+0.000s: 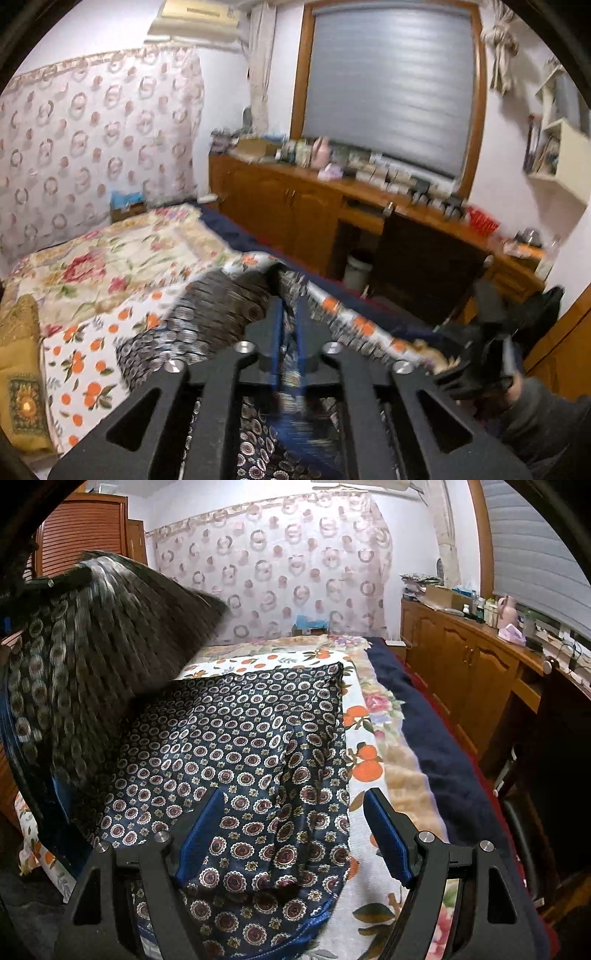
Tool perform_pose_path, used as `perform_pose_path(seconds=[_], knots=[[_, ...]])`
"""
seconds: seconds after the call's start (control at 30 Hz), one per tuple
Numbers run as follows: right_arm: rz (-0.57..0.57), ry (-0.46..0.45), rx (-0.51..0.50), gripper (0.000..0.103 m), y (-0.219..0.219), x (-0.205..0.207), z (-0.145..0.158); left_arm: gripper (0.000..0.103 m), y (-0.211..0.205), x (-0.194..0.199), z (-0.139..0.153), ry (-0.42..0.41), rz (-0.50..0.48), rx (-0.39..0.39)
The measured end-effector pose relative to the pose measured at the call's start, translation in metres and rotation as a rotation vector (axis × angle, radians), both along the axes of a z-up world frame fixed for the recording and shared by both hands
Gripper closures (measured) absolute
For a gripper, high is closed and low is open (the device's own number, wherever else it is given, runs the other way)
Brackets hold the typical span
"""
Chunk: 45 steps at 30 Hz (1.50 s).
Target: Fold small clothes
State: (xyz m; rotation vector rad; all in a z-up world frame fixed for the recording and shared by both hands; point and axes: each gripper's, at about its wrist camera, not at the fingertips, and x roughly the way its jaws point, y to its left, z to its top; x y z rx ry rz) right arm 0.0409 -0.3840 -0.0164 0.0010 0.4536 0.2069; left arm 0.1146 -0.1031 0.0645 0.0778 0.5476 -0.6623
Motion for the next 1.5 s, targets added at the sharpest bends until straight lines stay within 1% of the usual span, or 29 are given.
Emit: perform_pose_path(seconds=[0.07, 0.13, 0.17, 0.2, 0.23, 0.27, 0.43, 0.57, 0.73, 0.83, 0.9, 0.93, 0.97, 1.03, 1.13, 1.2, 1.23, 1.27, 1.3, 1.37, 1.43, 1.5], knots=[[-0.003, -0.001, 0.001, 0.024, -0.001, 0.0, -0.001, 0.063, 0.003, 0.001, -0.009, 0.021, 0.005, -0.002], [-0.007, 0.0, 0.004, 0.024, 0.0, 0.001, -0.001, 0.054, 0.015, 0.003, -0.018, 0.047, 0.023, -0.008], [-0.008, 0.001, 0.006, 0.024, 0.0, 0.003, -0.001, 0.045, 0.022, 0.003, -0.023, 0.049, 0.045, 0.001], [-0.007, 0.003, 0.007, 0.024, 0.001, 0.004, -0.001, 0.04, 0.018, 0.001, -0.027, 0.046, 0.06, 0.008], [-0.005, 0.004, 0.008, 0.024, 0.002, 0.006, -0.001, 0.031, 0.024, 0.0, -0.032, 0.043, 0.084, 0.014], [-0.002, 0.005, 0.009, 0.024, 0.003, 0.007, 0.0, 0.026, 0.027, -0.002, -0.036, 0.045, 0.1, 0.017], [0.019, 0.003, 0.001, 0.024, 0.013, 0.012, 0.004, 0.026, 0.056, -0.004, -0.062, 0.086, 0.182, 0.032], [0.044, 0.002, -0.012, 0.024, 0.024, 0.021, 0.01, 0.026, 0.073, -0.006, -0.081, 0.116, 0.226, 0.039], [0.075, 0.011, 0.005, 0.024, 0.034, 0.035, 0.017, 0.026, 0.087, -0.006, -0.097, 0.133, 0.252, 0.045], [0.09, 0.013, -0.008, 0.027, 0.043, 0.049, 0.024, 0.026, 0.089, -0.005, -0.105, 0.135, 0.264, 0.055], [0.103, 0.019, -0.023, 0.033, 0.051, 0.057, 0.025, 0.026, 0.09, -0.006, -0.11, 0.141, 0.265, 0.054], [0.112, 0.026, -0.029, 0.039, 0.057, 0.062, 0.025, 0.026, 0.09, -0.006, -0.111, 0.143, 0.266, 0.053], [0.123, 0.037, -0.038, 0.047, 0.061, 0.067, 0.023, 0.026, 0.09, -0.006, -0.113, 0.146, 0.267, 0.052], [0.128, 0.072, -0.059, 0.052, 0.068, 0.077, 0.016, 0.026, 0.09, -0.008, -0.116, 0.152, 0.267, 0.048], [0.107, 0.137, -0.076, 0.055, 0.069, 0.094, 0.0, 0.026, 0.091, -0.011, -0.121, 0.157, 0.266, 0.04], [0.081, 0.161, -0.084, 0.064, 0.068, 0.101, -0.005, 0.026, 0.09, -0.012, -0.123, 0.16, 0.266, 0.036], [0.079, 0.165, -0.086, 0.073, 0.068, 0.104, -0.006, 0.026, 0.09, -0.013, -0.124, 0.163, 0.265, 0.032], [0.088, 0.166, -0.086, 0.087, 0.066, 0.104, -0.007, 0.026, 0.09, -0.013, -0.125, 0.165, 0.264, 0.031], [0.092, 0.162, -0.09, 0.092, 0.066, 0.104, -0.008, 0.026, 0.089, -0.013, -0.126, 0.167, 0.263, 0.031], [0.094, 0.132, -0.094, 0.098, 0.062, 0.099, -0.005, 0.026, 0.087, -0.014, -0.127, 0.17, 0.261, 0.03], [0.052, 0.087, -0.093, 0.101, 0.058, 0.09, 0.001, 0.026, 0.084, -0.015, -0.128, 0.172, 0.258, 0.03], [0.017, 0.061, -0.104, 0.101, 0.053, 0.084, 0.005, 0.026, 0.082, -0.016, -0.129, 0.172, 0.254, 0.033]])
